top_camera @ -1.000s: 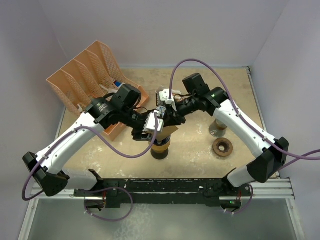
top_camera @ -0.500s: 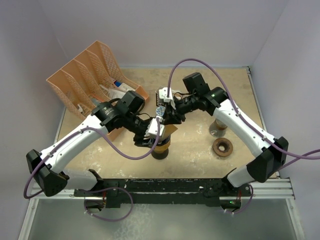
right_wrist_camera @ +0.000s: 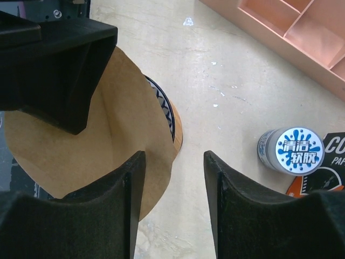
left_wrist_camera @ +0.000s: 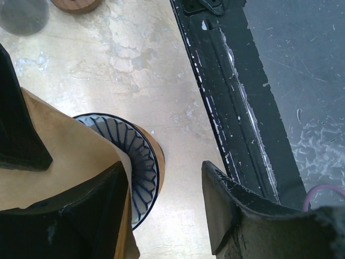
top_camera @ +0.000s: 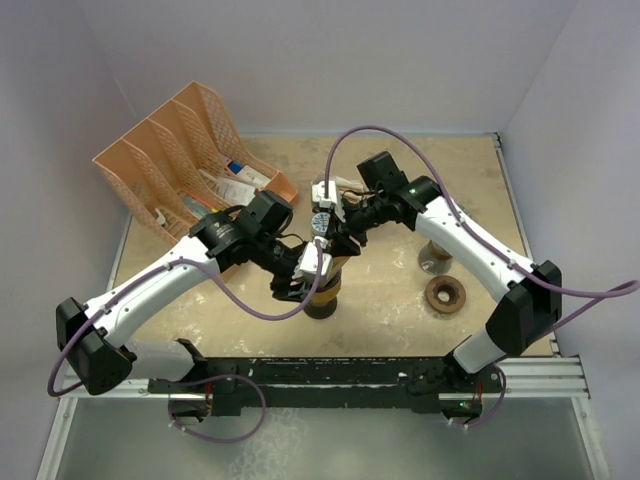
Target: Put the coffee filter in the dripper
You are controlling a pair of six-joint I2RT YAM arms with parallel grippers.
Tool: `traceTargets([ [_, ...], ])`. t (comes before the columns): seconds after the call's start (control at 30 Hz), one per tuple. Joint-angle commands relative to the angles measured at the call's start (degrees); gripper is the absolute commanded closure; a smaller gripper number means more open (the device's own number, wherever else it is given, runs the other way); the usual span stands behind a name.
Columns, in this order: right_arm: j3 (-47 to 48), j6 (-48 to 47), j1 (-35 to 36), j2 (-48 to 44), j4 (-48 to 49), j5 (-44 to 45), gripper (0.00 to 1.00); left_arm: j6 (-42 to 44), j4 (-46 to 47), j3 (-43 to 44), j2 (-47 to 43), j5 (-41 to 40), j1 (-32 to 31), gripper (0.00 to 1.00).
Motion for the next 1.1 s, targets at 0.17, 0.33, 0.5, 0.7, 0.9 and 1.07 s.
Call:
traceTargets([
  [0.17, -1.20, -0.36, -0.29, -1.03, 1.04, -0.53, 0.44, -2.74, 5.56, -3.52, -2.05, 3.42, -0.62, 0.44],
  [0.33, -1.75, -0.85, -0.26, -0.66, 1.06, -0.63, 0.42, -4.22, 7.61, -4.42, -1.60, 3.67, -0.66, 0.44],
  [0.5, -2.40, -0.58, -0.21, -0.94, 1.61, -0.31, 0.41, -4.77, 8.89, -5.72, -1.70, 3.09, -0.75, 0.44],
  [0.7, -2.99, 0.62, 0.04, -0.79, 2.55, 0.33, 0.39, -4.72, 9.60, -6.69, -1.45, 2.33, -0.75, 0.44],
  [0.9, -3.55, 1.56, 0.40, -0.82, 3.55, 0.95, 0.38, -4.32, 9.69, -6.79, -0.60, 1.64, -0.91, 0.44],
  [1.07, -4.41, 2.24, 0.77, -0.74, 4.52, 1.75, 0.36, -3.76, 9.29, -6.51, -0.06, 1.06, -1.12, 0.44],
])
